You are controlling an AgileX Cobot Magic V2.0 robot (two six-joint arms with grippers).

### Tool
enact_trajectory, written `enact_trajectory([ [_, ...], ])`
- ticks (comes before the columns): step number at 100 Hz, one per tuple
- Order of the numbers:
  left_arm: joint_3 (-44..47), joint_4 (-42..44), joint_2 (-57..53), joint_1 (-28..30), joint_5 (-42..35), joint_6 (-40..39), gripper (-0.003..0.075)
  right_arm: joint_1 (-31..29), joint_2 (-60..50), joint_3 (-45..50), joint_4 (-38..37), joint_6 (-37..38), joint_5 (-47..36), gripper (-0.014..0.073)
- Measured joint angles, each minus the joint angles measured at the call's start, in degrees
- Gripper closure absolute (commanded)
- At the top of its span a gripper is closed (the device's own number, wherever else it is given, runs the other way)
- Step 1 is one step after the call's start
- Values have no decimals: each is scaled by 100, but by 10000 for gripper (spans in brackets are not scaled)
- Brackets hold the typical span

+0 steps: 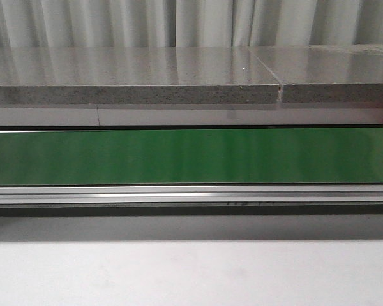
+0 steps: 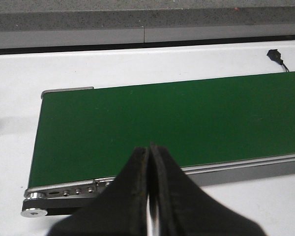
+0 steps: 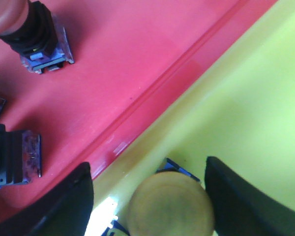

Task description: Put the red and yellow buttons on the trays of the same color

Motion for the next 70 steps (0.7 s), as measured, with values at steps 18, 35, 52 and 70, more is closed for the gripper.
enact_trajectory([
  [18,0,0,0,0,0,0,741,0,0,0,0,0,-47,95],
  [35,0,0,0,0,0,0,741,0,-199,0,0,0,-47,95],
  [52,0,0,0,0,0,0,741,0,-599,0,-61,0,-36,95],
  [70,0,0,0,0,0,0,741,155,-1197,0,-79,-46,97,106],
])
